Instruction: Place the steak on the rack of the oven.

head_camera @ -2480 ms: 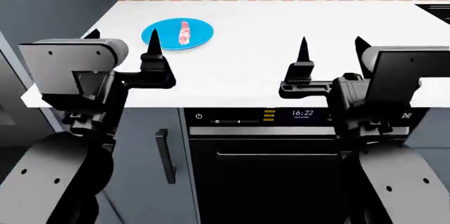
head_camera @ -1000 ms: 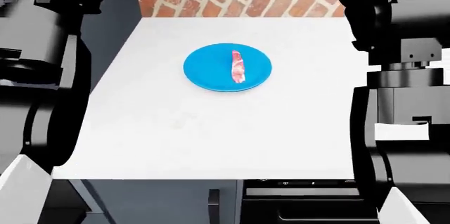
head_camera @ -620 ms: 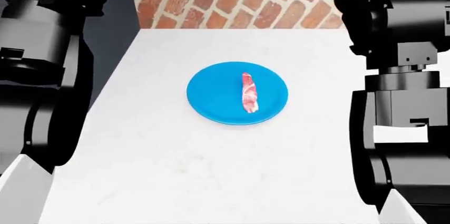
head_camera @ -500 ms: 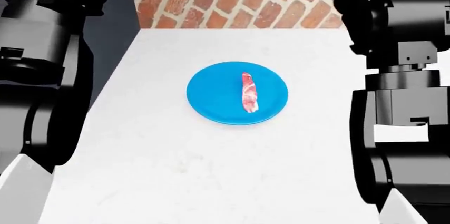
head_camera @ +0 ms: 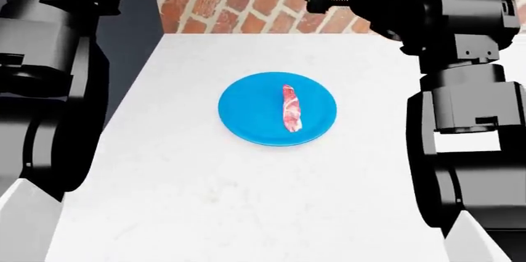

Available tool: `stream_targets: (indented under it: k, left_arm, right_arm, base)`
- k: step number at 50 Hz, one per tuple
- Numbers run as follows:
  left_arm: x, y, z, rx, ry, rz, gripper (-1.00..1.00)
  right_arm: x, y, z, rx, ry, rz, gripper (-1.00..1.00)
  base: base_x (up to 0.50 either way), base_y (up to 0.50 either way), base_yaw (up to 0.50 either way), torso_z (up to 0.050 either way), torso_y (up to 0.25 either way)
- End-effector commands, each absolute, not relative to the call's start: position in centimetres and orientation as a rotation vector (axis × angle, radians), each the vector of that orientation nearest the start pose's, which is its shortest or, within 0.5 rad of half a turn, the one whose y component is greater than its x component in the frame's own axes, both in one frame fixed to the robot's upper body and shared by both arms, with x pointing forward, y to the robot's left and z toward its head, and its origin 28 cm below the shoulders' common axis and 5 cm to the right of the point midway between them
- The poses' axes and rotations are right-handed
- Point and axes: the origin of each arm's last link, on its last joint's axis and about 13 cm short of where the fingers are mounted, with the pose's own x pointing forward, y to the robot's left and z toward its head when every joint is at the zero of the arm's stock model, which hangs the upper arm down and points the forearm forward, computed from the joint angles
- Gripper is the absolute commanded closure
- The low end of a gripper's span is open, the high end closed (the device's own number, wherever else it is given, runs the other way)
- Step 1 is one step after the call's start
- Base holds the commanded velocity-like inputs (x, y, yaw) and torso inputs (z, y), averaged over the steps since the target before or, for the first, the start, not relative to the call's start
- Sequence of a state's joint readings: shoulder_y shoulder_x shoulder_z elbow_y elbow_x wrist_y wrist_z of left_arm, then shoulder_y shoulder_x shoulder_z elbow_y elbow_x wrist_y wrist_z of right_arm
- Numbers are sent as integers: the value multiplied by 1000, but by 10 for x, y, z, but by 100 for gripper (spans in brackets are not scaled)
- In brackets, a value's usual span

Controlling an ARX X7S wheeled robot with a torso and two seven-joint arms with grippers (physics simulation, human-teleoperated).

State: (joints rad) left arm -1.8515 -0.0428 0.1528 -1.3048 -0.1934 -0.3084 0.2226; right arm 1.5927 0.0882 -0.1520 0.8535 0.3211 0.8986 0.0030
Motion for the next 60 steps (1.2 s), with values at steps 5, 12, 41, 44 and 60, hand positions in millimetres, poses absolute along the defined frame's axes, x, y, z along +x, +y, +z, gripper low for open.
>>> stream_targets:
  k: [5,12,41,44,60]
  left_arm:
    - [421,216,400,-14,-233,-238,-100]
    - [421,216,400,-18,-234,-241,-100]
    - [421,216,400,-28,-226,-246,-100]
    - [421,216,399,-30,-225,-245,-100]
    - [421,216,399,-33,-224,-246,-100]
  right_arm:
    - [400,-96,317,97,421,178,-100]
    - [393,-90,310,65,476,213,-100]
    - [396,-66,279,-16,572,326,-100]
    - [395,-63,280,-15,564,351,-100]
    - [375,-62,281,-23,563,407,-100]
  base:
    - [0,0,0,0,0]
    - [0,0,0,0,0]
    - [0,0,0,0,0]
    - [0,0,0,0,0]
    - [0,0,0,0,0]
